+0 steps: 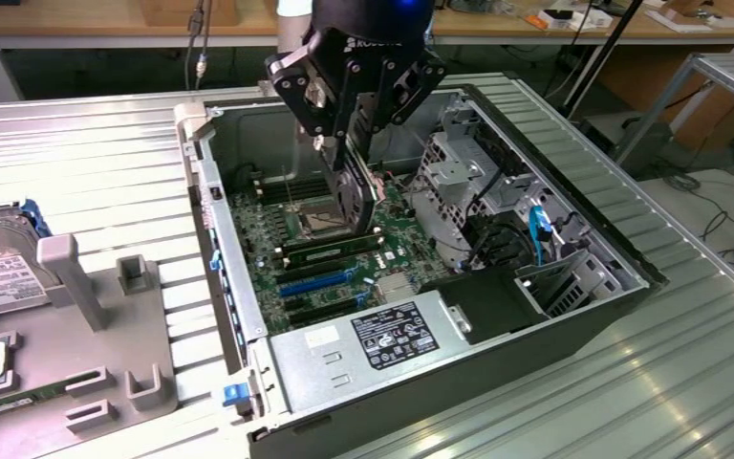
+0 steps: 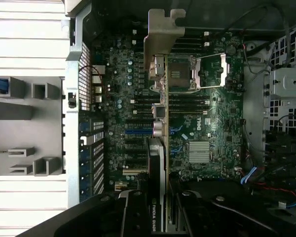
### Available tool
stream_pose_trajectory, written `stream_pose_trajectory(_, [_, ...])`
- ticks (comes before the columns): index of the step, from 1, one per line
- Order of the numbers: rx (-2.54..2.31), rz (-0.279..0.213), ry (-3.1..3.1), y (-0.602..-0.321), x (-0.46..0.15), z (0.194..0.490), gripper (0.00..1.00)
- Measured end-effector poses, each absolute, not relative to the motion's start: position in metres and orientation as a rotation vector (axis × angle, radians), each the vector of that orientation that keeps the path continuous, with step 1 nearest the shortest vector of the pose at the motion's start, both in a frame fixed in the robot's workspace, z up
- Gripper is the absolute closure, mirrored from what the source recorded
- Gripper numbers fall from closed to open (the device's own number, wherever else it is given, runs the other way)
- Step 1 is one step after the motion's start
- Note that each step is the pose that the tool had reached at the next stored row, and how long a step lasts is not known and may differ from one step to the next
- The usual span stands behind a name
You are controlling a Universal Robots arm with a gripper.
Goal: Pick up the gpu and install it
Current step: 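Pick up the gpu and move the gpu toward the slot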
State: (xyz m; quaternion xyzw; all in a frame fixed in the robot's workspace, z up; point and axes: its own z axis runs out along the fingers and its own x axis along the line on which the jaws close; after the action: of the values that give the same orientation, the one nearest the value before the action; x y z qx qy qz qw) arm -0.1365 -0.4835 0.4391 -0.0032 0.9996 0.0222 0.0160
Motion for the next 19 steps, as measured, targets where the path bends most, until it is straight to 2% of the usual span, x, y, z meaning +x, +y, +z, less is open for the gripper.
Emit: stream_pose_trajectory(19, [-0.01,0.069,3.109,-0.483,-0.119,0.439,0.73])
